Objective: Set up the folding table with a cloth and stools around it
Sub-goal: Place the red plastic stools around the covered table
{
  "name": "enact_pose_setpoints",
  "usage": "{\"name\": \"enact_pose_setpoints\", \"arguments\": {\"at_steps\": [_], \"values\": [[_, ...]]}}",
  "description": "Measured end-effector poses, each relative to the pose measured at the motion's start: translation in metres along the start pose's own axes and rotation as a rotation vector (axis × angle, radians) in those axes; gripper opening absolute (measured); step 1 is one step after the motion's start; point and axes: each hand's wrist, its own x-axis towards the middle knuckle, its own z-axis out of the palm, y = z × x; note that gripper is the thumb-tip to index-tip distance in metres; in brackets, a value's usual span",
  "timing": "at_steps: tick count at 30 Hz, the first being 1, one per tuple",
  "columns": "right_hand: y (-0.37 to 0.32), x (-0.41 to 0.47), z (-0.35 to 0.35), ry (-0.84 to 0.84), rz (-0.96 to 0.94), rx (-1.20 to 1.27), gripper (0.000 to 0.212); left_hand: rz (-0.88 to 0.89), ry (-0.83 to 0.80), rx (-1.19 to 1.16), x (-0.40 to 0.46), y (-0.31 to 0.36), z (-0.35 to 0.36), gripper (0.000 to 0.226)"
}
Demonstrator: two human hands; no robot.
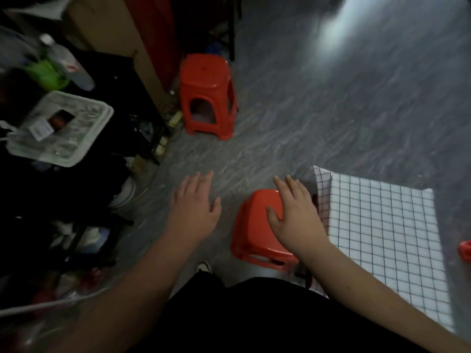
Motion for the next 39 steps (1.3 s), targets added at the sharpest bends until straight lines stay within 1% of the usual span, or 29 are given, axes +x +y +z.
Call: {"name": "enact_pose_setpoints", "arguments": {"at_steps": [4,7,11,14,17,20,26,31,35,39], "values": [[-0.049,0.029,0.006,-0.018,-0.067,-0.071,0.07,-0.034,0.033,0.025,0.008,-0.042,-0.029,0.069],[-0.09,0.068,0.023,-0.037,-0.101,-0.095,0.07,-0.027,0.031,0.035,0.033,-0.081,-0.051,0.069],[-0.15,0.132,0.056,-0.051,-0.07,-0.113,0.07,-0.059,0.016,-0.002,0.085,-0.149,-0.082,0.069],[-0.197,0.182,0.073,-0.059,-0.033,-0.096,0.07,-0.058,-0.041,0.007,0.131,-0.194,-0.108,0.069],[-0.235,0.222,0.078,-0.01,0.004,-0.046,0.07,-0.007,-0.061,0.016,0.175,-0.221,-0.131,0.069],[-0.257,0.253,0.078,0.017,0.009,-0.027,0.072,0.027,-0.061,0.003,0.217,-0.236,-0.148,0.069],[-0.25,0.31,0.08,0.012,0.072,-0.02,0.07,0.065,-0.098,-0.037,0.294,-0.238,-0.148,0.068],[-0.221,0.379,0.085,0.009,0.138,0.03,0.07,0.048,-0.137,-0.037,0.378,-0.223,-0.131,0.067],[-0.178,0.466,0.093,0.004,0.16,0.08,0.069,0.03,-0.138,-0.039,0.473,-0.21,-0.107,0.068],[-0.122,0.582,0.106,-0.071,0.15,0.086,0.071,-0.017,-0.13,-0.016,0.585,-0.198,-0.071,0.069]]}}
